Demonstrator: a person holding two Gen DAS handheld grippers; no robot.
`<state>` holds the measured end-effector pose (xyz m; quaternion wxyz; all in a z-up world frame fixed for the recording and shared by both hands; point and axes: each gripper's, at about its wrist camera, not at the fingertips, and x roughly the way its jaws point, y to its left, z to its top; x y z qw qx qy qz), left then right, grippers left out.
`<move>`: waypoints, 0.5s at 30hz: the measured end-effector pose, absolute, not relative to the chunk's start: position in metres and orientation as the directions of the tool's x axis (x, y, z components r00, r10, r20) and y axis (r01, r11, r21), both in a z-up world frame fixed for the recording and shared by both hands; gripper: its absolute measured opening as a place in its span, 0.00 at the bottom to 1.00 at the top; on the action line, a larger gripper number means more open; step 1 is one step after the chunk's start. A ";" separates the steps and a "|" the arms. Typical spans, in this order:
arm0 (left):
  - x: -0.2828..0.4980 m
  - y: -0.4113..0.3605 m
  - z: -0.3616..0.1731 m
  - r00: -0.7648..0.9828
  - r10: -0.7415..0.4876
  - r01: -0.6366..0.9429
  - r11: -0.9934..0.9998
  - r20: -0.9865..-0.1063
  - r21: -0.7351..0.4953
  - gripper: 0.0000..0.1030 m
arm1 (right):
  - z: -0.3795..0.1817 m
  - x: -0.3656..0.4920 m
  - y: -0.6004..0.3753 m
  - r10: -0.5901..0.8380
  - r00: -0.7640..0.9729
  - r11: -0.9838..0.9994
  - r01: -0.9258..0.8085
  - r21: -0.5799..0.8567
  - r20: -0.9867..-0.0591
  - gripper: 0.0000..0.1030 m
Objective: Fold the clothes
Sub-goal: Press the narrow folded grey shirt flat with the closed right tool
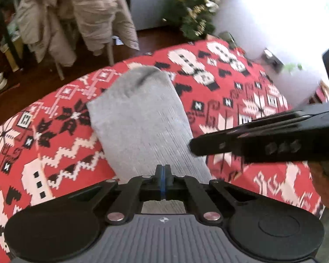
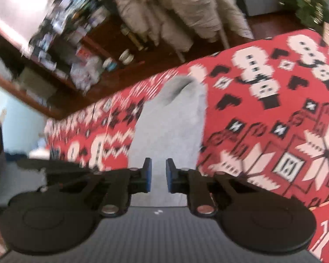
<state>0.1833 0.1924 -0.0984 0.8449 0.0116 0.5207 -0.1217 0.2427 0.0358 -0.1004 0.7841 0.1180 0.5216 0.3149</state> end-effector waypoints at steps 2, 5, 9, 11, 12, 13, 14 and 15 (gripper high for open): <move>0.179 0.188 -0.108 0.407 -0.182 0.254 0.964 -0.895 -0.081 0.00 | -0.110 0.234 0.046 0.607 0.227 0.773 -0.390 0.500 -0.762 0.09; 0.171 0.185 -0.120 0.393 -0.153 0.322 0.947 -0.906 -0.021 0.01 | -0.127 0.227 0.054 0.574 0.195 0.783 -0.414 0.464 -0.795 0.10; 0.165 0.184 -0.115 0.402 -0.144 0.363 0.932 -0.904 0.013 0.01 | -0.136 0.213 0.056 0.534 0.183 0.791 -0.452 0.411 -0.826 0.08; 0.159 0.188 -0.106 0.405 -0.168 0.350 0.937 -0.899 -0.018 0.01 | -0.127 0.206 0.052 0.533 0.182 0.785 -0.472 0.402 -0.826 0.10; 0.157 0.189 -0.102 0.407 -0.181 0.343 0.939 -0.895 -0.033 0.01 | -0.122 0.202 0.050 0.533 0.182 0.781 -0.482 0.397 -0.827 0.11; 0.153 0.191 -0.098 0.406 -0.197 0.336 0.940 -0.892 -0.054 0.01 | -0.118 0.198 0.048 0.532 0.181 0.778 -0.491 0.393 -0.827 0.11; 0.150 0.191 -0.097 0.399 -0.217 0.332 0.940 -0.891 -0.081 0.01 | -0.113 0.195 0.046 0.532 0.181 0.774 -0.501 0.388 -0.827 0.11; 0.147 0.188 -0.098 0.390 -0.228 0.336 0.937 -0.892 -0.092 0.01 | -0.110 0.191 0.046 0.531 0.178 0.770 -0.511 0.383 -0.829 0.11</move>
